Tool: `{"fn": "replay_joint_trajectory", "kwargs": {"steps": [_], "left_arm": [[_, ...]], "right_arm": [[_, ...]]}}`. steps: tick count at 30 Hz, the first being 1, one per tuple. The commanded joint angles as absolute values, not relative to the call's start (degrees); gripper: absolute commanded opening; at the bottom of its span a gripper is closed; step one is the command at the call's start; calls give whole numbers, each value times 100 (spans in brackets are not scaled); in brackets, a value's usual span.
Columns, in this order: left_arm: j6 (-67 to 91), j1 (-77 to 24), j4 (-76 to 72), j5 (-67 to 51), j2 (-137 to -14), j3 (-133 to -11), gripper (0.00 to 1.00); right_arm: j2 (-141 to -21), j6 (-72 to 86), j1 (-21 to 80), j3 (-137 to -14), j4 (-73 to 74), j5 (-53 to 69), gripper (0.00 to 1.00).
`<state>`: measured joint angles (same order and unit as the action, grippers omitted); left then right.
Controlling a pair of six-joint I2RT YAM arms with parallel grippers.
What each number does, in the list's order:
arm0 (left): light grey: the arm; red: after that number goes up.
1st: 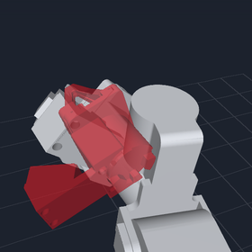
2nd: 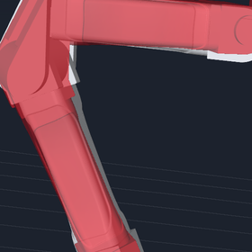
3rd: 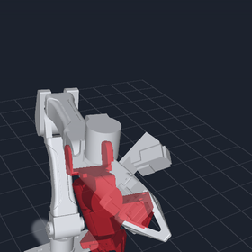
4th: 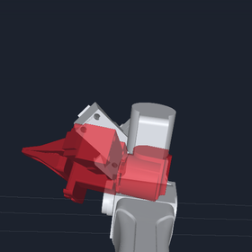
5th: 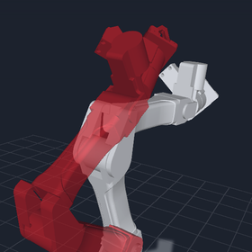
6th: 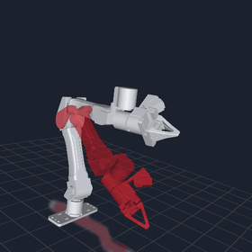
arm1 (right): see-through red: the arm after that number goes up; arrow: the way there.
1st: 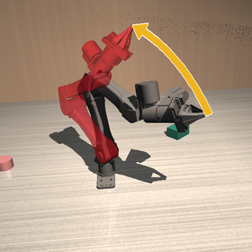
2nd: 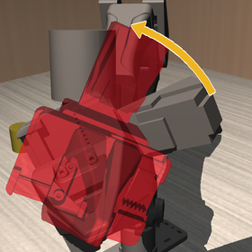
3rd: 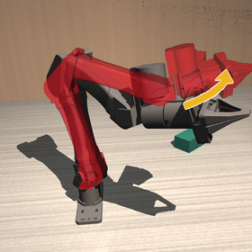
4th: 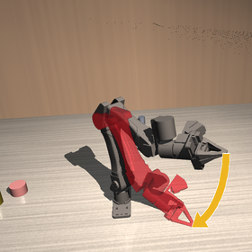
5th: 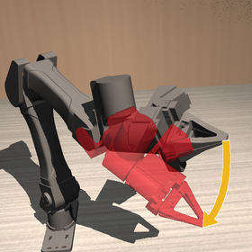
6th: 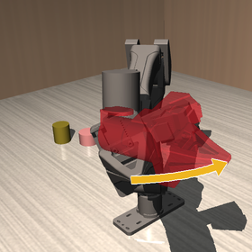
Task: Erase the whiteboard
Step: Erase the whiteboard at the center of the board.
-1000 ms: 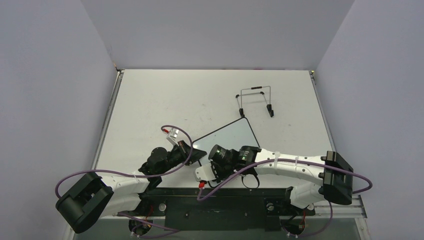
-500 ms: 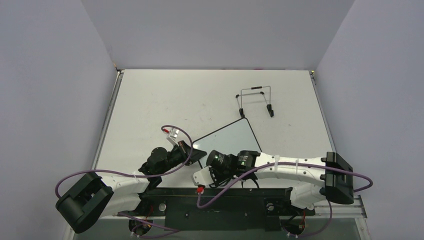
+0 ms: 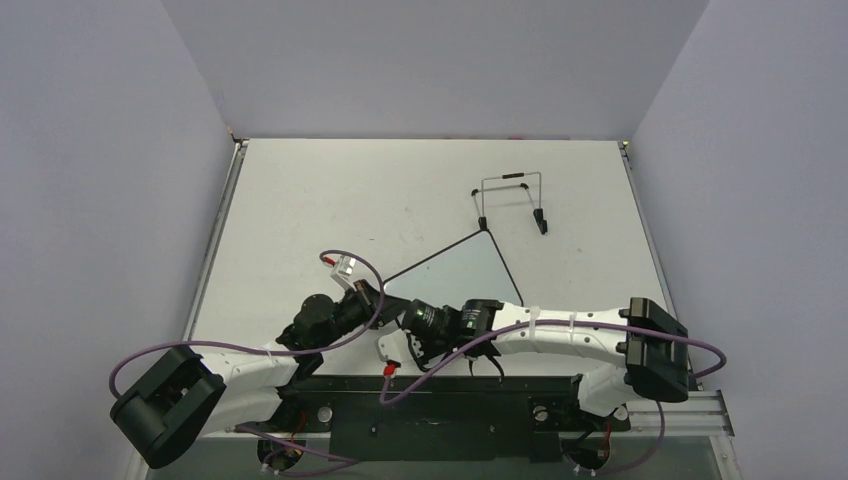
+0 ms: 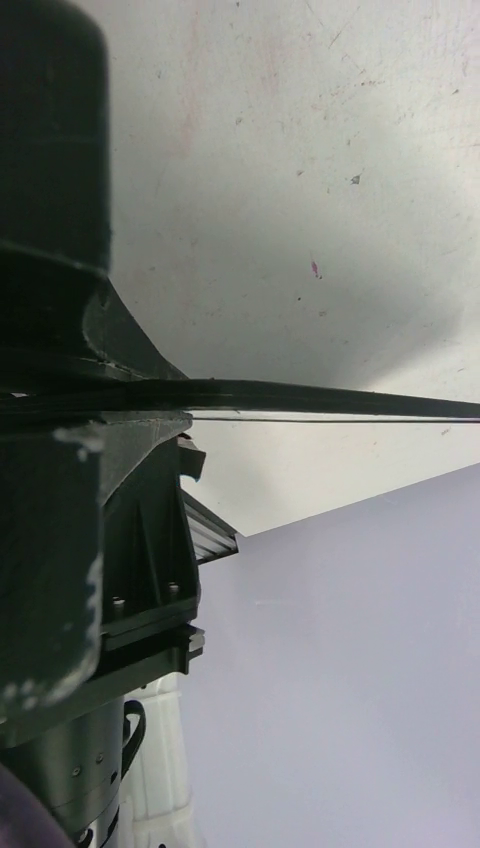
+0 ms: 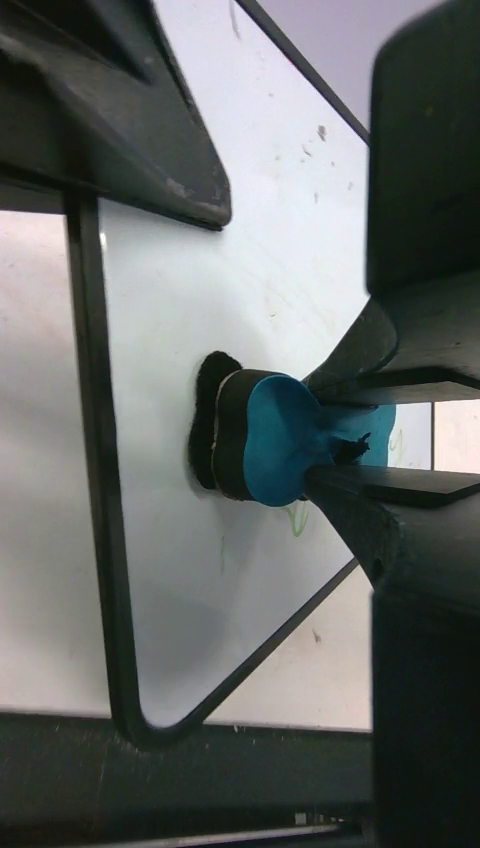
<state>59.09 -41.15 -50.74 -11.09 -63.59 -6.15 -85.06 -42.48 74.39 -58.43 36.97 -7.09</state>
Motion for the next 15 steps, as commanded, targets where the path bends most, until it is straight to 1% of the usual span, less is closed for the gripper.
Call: {"fn": "replay_joint_trajectory", "kwargs": {"steps": [1, 5, 9, 12, 15], "left_arm": [[6086, -4151, -5783, -1364, -6193, -820, 0], [6104, -4154, -5840, -1360, -6175, -768, 0], [6085, -4146, -5772, -1297, -6025, -709, 0], [6051, -4144, -5648, -1282, -5931, -703, 0], [6037, -4144, -5646, -1299, -5940, -713, 0]], "right_arm": [[-8376, -4286, 7397, -5579, 3511, -1039, 0], [-8323, -4541, 8012, -5279, 3771, -638, 0], [-8406, -4585, 8165, -5357, 3903, -565, 0], [-8473, -4469, 7993, -5410, 3687, -990, 0], [-8437, -4335, 7448, -5578, 3560, -1165, 0]]}}
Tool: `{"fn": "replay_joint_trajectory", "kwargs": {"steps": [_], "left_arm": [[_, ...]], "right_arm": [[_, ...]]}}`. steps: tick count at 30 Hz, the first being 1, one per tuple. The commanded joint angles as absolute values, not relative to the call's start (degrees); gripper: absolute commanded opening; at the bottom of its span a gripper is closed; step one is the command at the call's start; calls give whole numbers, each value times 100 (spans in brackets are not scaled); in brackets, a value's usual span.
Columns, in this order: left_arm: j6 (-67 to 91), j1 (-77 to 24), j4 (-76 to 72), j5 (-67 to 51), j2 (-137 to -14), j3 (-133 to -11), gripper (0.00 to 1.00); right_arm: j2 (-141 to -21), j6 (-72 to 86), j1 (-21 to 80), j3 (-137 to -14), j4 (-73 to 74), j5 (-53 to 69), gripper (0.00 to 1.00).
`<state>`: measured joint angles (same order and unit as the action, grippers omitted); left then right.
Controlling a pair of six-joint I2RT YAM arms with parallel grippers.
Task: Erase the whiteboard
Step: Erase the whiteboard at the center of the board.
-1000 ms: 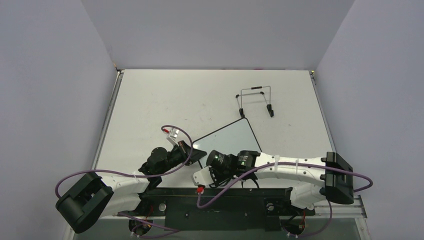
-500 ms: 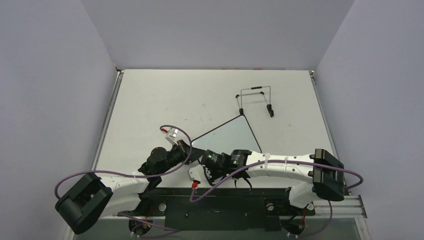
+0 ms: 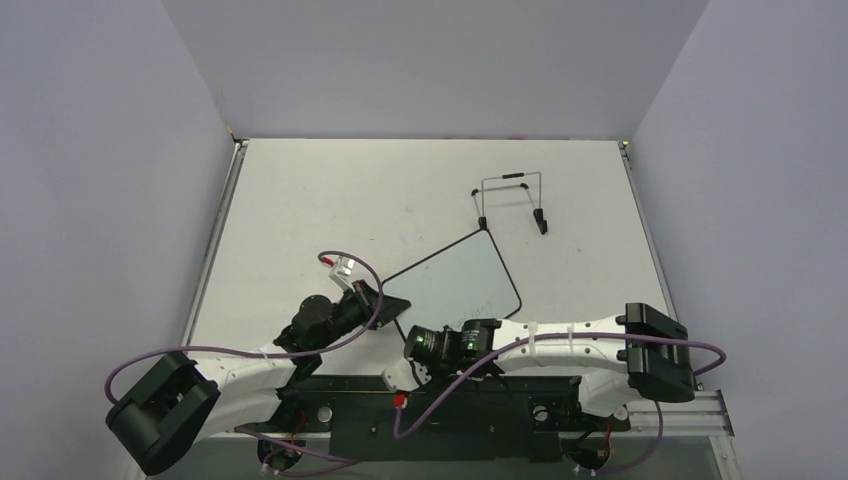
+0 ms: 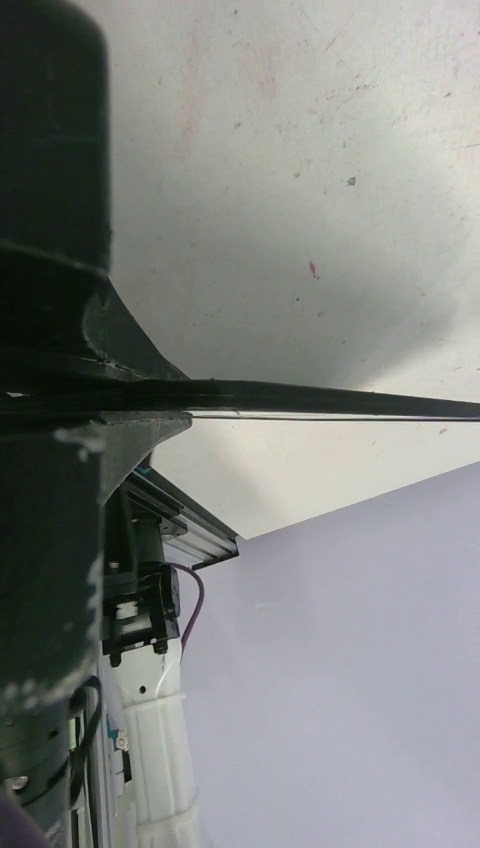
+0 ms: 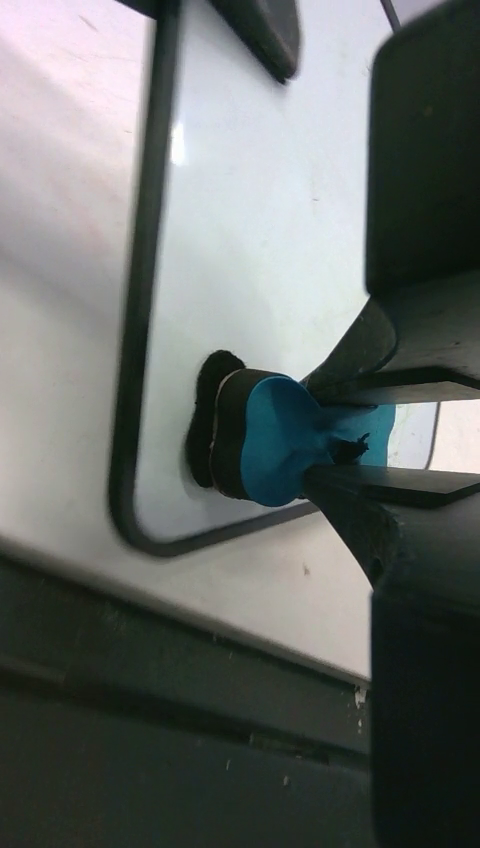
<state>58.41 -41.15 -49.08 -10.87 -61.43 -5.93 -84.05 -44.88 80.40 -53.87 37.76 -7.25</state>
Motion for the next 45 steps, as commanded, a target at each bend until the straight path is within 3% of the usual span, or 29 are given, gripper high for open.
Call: {"fn": "replay_joint_trajectory", "kwargs": {"steps": [1, 23, 32, 45], "left_arm": [[6038, -4143, -5676, -1311, -5958, -713, 0], [6063, -4147, -5708, -1405, -6005, -756, 0], [6047, -4153, -5671, -1404, -5977, -755, 0], [6064, -4155, -5743, -1405, -5990, -734, 0]], "right_arm": [[-8391, -4290, 7345, -5601, 3511, -1203, 0], [-7818, -4470, 6898, -4959, 3657, 363, 0], [-7784, -4446, 6484, -5172, 3377, -222, 0], [-7509, -4436, 6168, -5207, 3498, 389, 0]]}}
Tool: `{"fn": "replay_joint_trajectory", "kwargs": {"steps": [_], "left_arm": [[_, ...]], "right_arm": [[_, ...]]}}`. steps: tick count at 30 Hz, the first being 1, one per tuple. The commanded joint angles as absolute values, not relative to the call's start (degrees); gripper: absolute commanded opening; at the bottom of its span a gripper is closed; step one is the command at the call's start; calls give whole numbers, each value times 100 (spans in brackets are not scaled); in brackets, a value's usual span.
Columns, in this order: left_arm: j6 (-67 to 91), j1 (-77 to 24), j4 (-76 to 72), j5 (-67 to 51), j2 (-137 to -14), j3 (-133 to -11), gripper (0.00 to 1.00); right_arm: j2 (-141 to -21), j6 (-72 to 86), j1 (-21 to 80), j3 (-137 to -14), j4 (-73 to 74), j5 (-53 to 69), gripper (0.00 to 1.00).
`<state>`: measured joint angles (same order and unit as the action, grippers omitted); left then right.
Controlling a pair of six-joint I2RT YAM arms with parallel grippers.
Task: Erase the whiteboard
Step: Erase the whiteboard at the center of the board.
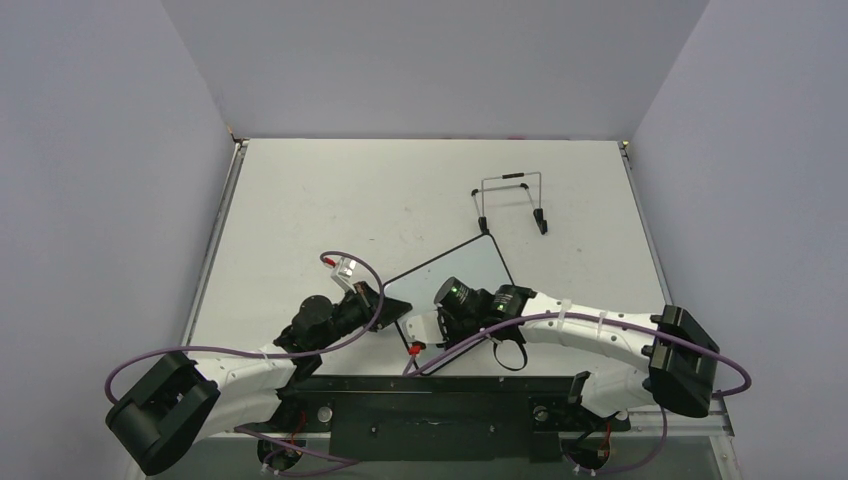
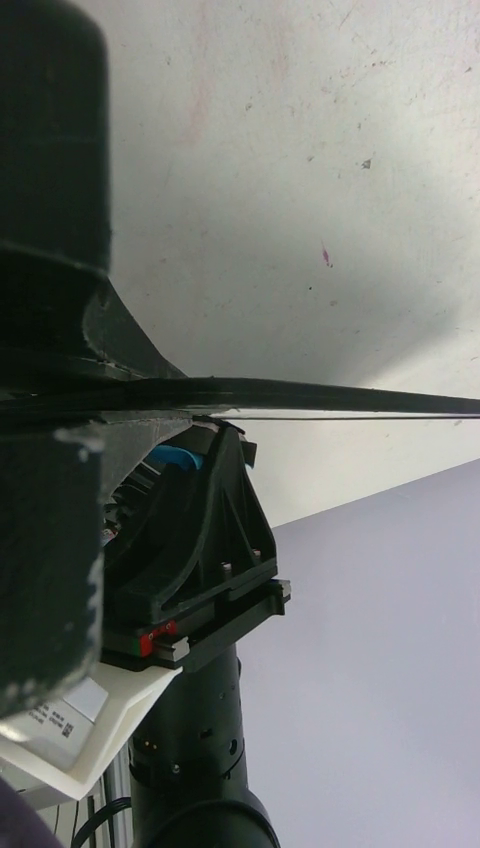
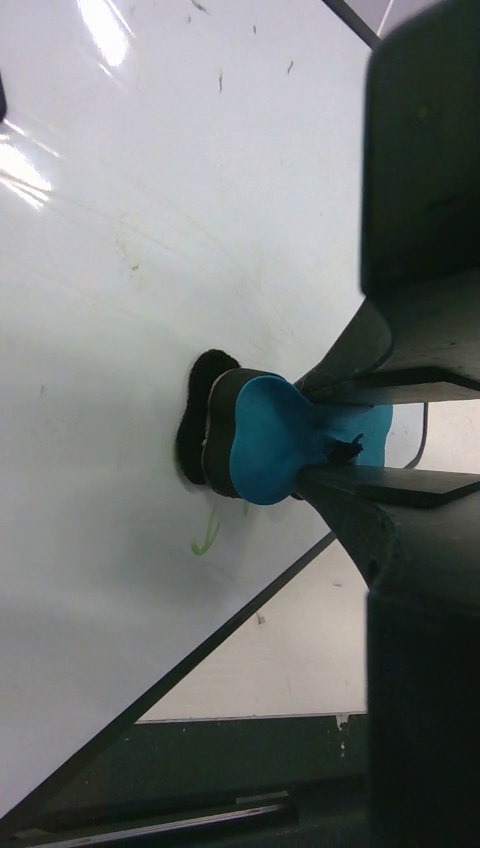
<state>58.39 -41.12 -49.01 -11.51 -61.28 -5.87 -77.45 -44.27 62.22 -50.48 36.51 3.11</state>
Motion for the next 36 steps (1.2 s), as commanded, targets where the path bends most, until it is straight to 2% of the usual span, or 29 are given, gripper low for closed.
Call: {"fn": "replay_joint_trajectory", "kwargs": {"steps": [1, 11, 14, 20, 29, 36], "left_arm": [[6064, -4154, -5744, -1401, -6000, -736, 0], [6049, -4148, -5685, -1337, -5966, -707, 0], [6018, -4142, -5634, -1314, -5911, -687, 0], [6010, -4148, -5656, -1381, -5991, -729, 0], [6029, -4146, -5657, -1362, -5948, -725, 0], [6003, -4146, -5585, -1354, -5919, -746, 0]], "right_arm": [[-7521, -4449, 6173, -5178, 3481, 365, 0], [-7786, -4841, 7402, -4813, 3801, 29, 0], [-7757, -4871, 7359, -4811, 3716, -352, 0], [-7646, -4556, 6630, -4973, 3302, -920, 0], [-7422, -4912, 7060, -4740, 3895, -59, 0], [-7363, -4826, 6534, -4907, 3780, -77, 0]]}}
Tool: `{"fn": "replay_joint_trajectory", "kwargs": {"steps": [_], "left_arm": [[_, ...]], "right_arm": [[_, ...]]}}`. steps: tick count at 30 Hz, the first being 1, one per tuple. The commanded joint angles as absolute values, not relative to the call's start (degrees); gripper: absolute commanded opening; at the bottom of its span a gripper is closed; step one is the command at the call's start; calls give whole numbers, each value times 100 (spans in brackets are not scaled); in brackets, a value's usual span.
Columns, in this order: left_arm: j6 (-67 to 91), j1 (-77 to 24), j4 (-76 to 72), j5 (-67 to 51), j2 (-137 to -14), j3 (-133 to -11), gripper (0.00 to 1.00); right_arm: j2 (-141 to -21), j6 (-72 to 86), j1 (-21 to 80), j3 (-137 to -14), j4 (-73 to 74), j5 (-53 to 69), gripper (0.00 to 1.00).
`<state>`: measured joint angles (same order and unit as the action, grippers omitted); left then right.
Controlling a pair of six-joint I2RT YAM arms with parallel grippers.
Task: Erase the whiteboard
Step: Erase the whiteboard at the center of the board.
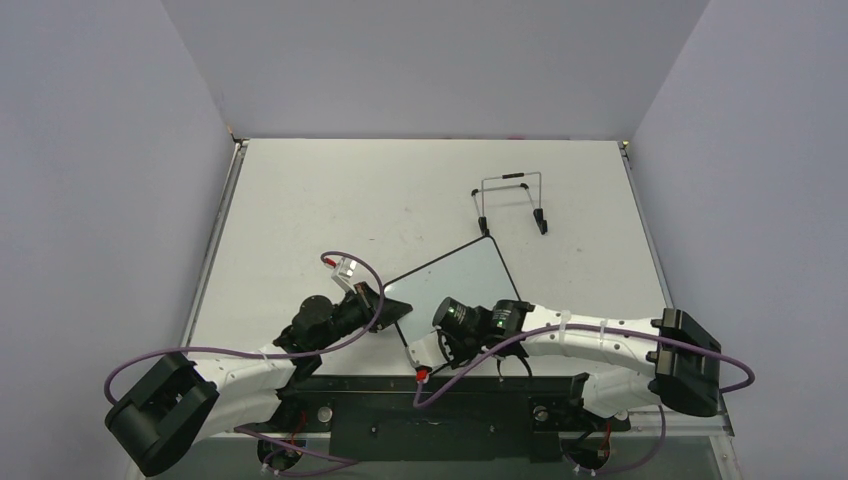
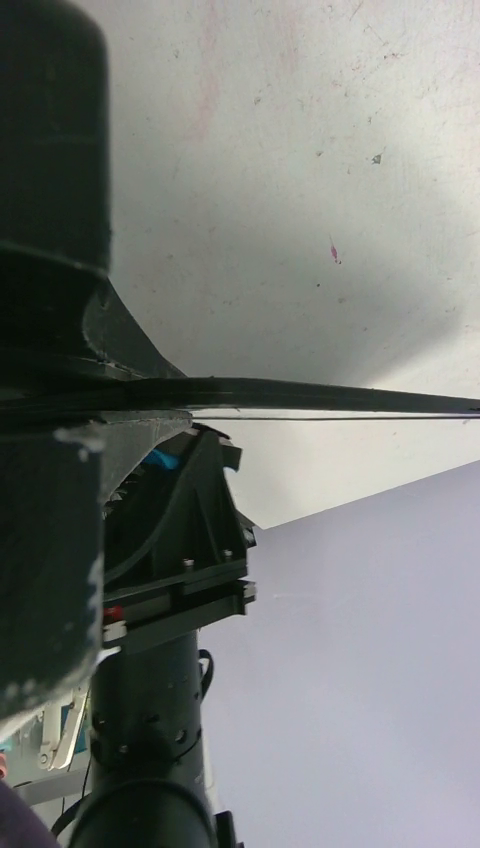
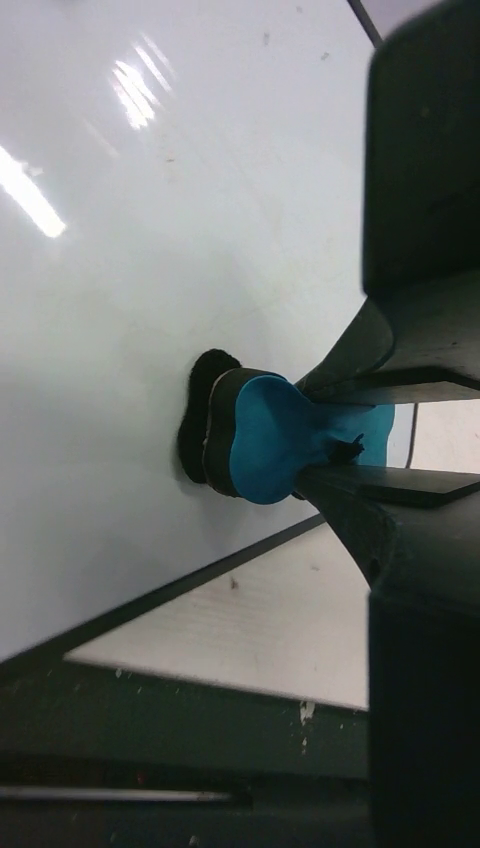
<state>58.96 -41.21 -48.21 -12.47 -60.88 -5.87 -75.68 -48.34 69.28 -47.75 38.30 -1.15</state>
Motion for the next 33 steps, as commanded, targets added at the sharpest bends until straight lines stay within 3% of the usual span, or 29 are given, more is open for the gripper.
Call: {"fn": "replay_joint_trajectory", "kwargs": {"steps": [1, 14, 24, 28, 33], "left_arm": [[6003, -4141, -5611, -1367, -5940, -746, 0], [6052, -4144, -5716, -1383, -5946, -714, 0], [6072, -4144, -5706, -1299, -5902, -687, 0], [6062, -4140, -5628, -1286, -5832, -690, 0], [6013, -4148, -5535, -1291, -5786, -703, 0]], "right_arm": [[-7333, -4812, 6353, -4928, 3773, -57, 0], [-7215, -4458, 5591, -5061, 3434, -119, 0], [-7362, -4788, 6819, -4956, 4115, 635, 0], [-7541, -4821, 7158, -4702, 3834, -101, 0], [-7572, -4535, 6849, -4713, 3276, -1239, 0]]}}
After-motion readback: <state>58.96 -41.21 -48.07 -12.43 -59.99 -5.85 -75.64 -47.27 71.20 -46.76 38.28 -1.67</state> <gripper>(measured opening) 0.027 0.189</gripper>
